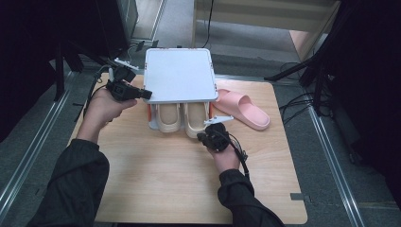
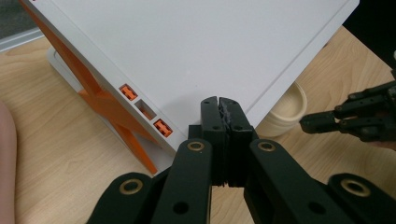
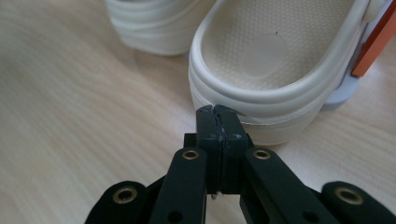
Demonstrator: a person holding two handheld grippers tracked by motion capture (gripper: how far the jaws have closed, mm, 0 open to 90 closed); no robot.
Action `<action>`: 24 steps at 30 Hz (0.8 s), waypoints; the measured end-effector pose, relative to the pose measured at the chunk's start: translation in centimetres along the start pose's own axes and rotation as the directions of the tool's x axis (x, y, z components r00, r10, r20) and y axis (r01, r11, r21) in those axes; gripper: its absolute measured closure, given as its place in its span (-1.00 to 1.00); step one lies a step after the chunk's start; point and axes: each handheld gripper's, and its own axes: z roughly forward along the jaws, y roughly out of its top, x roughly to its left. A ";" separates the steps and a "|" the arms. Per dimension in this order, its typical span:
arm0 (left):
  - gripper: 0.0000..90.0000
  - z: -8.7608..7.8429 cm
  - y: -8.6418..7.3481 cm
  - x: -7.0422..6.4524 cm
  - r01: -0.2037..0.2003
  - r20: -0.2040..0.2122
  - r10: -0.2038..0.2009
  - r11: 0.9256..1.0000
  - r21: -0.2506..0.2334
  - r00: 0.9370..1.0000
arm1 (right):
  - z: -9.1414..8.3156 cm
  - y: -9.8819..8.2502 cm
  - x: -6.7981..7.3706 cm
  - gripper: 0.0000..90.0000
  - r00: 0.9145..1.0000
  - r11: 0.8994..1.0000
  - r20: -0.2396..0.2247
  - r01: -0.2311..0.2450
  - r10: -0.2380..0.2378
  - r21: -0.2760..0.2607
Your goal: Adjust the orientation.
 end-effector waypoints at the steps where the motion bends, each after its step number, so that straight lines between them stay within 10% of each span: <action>1: 0.98 0.0 0.0 0.0 0.000 0.000 0.000 1.000 0.000 1.000 | 0.2 0.1 -0.1 1.00 1.000 1.000 -0.001 0.000 0.000 -0.005; 14: 0.91 -0.1 -0.3 -0.1 -0.004 -0.008 0.003 1.000 -0.021 1.000 | 1.7 1.2 -1.2 0.94 0.998 0.997 -0.002 -0.065 0.065 -0.052; 24: 0.23 -1.7 -0.3 -0.8 0.040 0.063 -0.039 0.999 -0.008 0.997 | -0.8 -0.6 -0.4 0.63 0.996 0.997 -0.069 -0.053 0.049 -0.058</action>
